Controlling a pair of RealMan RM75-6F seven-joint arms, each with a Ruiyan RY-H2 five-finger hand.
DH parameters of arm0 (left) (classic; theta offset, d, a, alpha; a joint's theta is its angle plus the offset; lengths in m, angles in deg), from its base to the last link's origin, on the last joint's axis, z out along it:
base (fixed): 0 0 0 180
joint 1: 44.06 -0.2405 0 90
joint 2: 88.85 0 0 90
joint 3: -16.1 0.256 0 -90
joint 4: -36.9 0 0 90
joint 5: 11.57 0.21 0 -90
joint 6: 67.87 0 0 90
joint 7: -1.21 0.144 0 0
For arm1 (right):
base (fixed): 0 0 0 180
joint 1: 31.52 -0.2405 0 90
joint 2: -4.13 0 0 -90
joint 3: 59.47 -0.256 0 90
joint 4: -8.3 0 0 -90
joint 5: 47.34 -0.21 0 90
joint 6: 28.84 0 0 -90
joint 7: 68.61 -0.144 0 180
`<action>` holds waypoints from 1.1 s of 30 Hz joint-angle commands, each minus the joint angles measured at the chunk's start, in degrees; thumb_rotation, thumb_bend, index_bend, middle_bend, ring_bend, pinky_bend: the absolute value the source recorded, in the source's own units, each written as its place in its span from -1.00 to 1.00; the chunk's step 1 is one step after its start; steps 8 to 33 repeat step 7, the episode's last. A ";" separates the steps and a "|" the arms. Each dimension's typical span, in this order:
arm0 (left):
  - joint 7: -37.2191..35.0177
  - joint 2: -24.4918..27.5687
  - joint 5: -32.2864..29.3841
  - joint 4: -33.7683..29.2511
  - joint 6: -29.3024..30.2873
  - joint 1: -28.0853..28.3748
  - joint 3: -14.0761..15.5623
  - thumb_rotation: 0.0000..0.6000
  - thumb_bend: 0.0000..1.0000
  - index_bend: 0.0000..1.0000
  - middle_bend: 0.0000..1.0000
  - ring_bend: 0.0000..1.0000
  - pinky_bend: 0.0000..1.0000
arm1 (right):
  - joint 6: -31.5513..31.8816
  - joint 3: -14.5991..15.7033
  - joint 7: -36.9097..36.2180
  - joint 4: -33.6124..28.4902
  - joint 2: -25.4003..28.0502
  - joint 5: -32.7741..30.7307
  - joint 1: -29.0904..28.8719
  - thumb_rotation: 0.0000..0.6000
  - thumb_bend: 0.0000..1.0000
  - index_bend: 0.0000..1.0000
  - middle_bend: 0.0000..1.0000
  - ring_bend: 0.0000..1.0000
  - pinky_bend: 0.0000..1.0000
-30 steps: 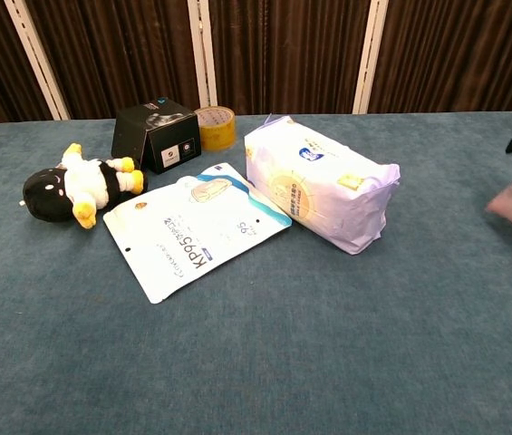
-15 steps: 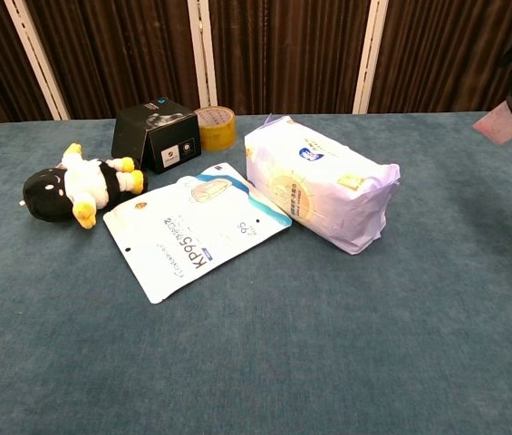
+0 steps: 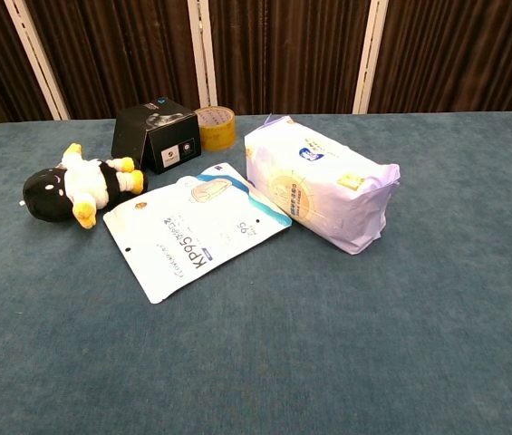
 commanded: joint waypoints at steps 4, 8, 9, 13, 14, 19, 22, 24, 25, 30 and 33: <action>0.22 -0.10 0.61 0.11 0.43 -0.28 0.27 0.33 -0.94 -1.00 -1.00 -1.00 -1.00 | -1.31 1.40 0.47 -2.45 2.13 -0.14 1.89 1.00 0.18 0.38 -0.71 -1.00 -1.00; 0.74 -0.27 0.37 0.06 0.03 -0.14 0.18 0.33 -0.94 -1.00 -1.00 -1.00 -1.00 | -2.61 1.25 0.46 -2.53 2.41 -0.29 1.81 1.00 0.18 0.38 -0.71 -1.00 -1.00; 0.74 -0.27 0.37 0.06 0.03 -0.14 0.18 0.33 -0.94 -1.00 -1.00 -1.00 -1.00 | -2.61 1.25 0.46 -2.53 2.41 -0.29 1.81 1.00 0.18 0.38 -0.71 -1.00 -1.00; 0.74 -0.27 0.37 0.06 0.03 -0.14 0.18 0.33 -0.94 -1.00 -1.00 -1.00 -1.00 | -2.61 1.25 0.46 -2.53 2.41 -0.29 1.81 1.00 0.18 0.38 -0.71 -1.00 -1.00; 0.74 -0.27 0.37 0.06 0.03 -0.14 0.18 0.33 -0.94 -1.00 -1.00 -1.00 -1.00 | -2.61 1.25 0.46 -2.53 2.41 -0.29 1.81 1.00 0.18 0.38 -0.71 -1.00 -1.00; 0.74 -0.27 0.37 0.06 0.03 -0.14 0.18 0.33 -0.94 -1.00 -1.00 -1.00 -1.00 | -2.61 1.25 0.46 -2.53 2.41 -0.29 1.81 1.00 0.18 0.38 -0.71 -1.00 -1.00; 0.74 -0.27 0.37 0.06 0.03 -0.14 0.18 0.33 -0.94 -1.00 -1.00 -1.00 -1.00 | -2.61 1.25 0.46 -2.53 2.41 -0.29 1.81 1.00 0.18 0.38 -0.71 -1.00 -1.00; 0.74 -0.27 0.37 0.06 0.03 -0.14 0.18 0.33 -0.94 -1.00 -1.00 -1.00 -1.00 | -2.61 1.25 0.46 -2.53 2.41 -0.29 1.81 1.00 0.18 0.38 -0.71 -1.00 -1.00; 0.74 -0.27 0.37 0.06 0.03 -0.14 0.18 0.33 -0.94 -1.00 -1.00 -1.00 -1.00 | -2.61 1.25 0.46 -2.53 2.41 -0.29 1.81 1.00 0.18 0.38 -0.71 -1.00 -1.00; 0.74 -0.27 0.37 0.06 0.03 -0.14 0.18 0.33 -0.94 -1.00 -1.00 -1.00 -1.00 | -2.61 1.25 0.46 -2.53 2.41 -0.29 1.81 1.00 0.18 0.38 -0.71 -1.00 -1.00; 0.74 -0.27 0.37 0.06 0.03 -0.14 0.18 0.33 -0.94 -1.00 -1.00 -1.00 -1.00 | -2.61 1.25 0.46 -2.53 2.41 -0.29 1.81 1.00 0.18 0.38 -0.71 -1.00 -1.00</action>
